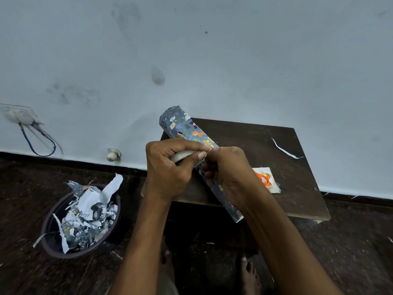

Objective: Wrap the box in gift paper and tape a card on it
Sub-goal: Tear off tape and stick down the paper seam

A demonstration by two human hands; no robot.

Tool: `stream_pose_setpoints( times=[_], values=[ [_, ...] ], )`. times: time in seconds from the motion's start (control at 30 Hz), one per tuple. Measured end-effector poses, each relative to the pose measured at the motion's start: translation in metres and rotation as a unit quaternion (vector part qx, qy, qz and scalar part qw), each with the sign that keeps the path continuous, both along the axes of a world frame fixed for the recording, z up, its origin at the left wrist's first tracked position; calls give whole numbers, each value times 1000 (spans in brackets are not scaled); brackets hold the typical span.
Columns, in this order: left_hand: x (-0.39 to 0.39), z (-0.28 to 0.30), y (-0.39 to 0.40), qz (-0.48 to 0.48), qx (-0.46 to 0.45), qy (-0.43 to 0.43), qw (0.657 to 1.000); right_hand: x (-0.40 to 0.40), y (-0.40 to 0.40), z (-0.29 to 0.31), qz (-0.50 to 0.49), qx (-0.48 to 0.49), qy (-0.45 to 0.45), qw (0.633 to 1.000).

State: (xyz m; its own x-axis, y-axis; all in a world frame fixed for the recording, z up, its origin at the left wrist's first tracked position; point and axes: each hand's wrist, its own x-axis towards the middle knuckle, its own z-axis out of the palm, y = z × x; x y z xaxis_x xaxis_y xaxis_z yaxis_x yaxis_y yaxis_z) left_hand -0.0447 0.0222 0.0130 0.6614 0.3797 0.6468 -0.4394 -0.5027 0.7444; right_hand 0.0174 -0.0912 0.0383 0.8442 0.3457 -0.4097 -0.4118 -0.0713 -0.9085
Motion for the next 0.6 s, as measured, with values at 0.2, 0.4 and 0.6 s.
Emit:
stream_pose_setpoints(
  times=[0.2,0.4,0.6],
  values=[
    [0,2,1,0,-3,-4,1000,2,-5,-1,-4,4,-40,999],
    [0,1,2,1,2,1,1000,1,-9,-6,-25,-7,-117,993],
    [0,2,2,8,0,4,1000,3,-6,-11,-14,-44,-162,986]
  ],
)
